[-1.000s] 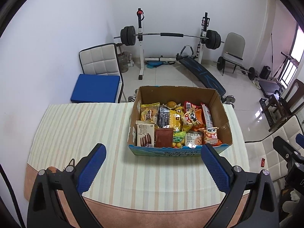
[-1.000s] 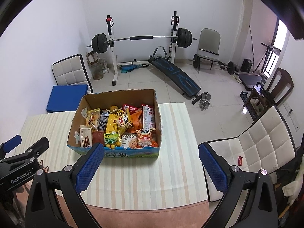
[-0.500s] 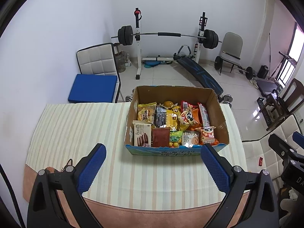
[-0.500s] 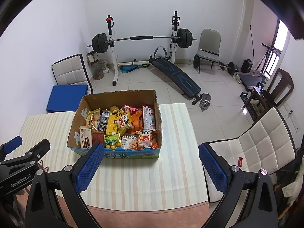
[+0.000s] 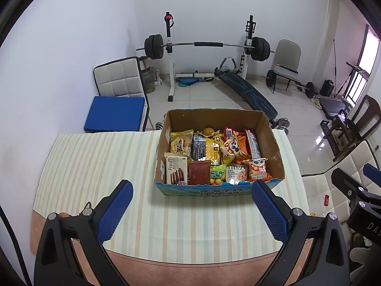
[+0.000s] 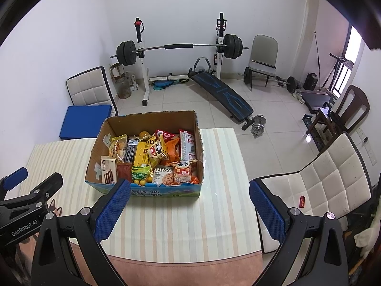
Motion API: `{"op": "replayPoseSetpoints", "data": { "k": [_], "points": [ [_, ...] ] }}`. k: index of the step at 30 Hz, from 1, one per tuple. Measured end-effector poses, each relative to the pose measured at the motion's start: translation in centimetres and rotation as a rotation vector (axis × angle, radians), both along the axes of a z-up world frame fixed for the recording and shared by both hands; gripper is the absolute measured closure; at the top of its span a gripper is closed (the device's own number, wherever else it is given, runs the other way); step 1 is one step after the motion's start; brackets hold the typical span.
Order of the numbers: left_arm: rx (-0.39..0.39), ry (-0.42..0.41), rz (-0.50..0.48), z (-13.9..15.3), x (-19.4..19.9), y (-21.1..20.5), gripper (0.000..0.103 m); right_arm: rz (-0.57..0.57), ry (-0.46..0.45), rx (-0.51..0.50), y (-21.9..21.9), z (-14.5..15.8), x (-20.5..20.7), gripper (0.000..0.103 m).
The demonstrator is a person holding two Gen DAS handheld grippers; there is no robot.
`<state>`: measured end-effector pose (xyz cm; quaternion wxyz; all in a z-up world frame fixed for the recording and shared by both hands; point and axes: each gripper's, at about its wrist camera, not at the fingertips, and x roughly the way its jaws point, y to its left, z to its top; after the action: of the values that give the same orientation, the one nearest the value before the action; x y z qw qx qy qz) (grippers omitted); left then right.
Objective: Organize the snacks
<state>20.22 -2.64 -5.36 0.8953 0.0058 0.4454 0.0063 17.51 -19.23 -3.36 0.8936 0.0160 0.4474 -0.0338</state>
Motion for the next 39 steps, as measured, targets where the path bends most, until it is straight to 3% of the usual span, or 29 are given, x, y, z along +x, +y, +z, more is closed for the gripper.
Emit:
{"op": "replayPoseSetpoints", "data": {
  "k": [39],
  "points": [
    [-0.002,-0.011,-0.025,1.0,-0.3,-0.6,0.001,0.012,-0.01,-0.004,-0.7,1.8,-0.7,0.001]
  ]
}}
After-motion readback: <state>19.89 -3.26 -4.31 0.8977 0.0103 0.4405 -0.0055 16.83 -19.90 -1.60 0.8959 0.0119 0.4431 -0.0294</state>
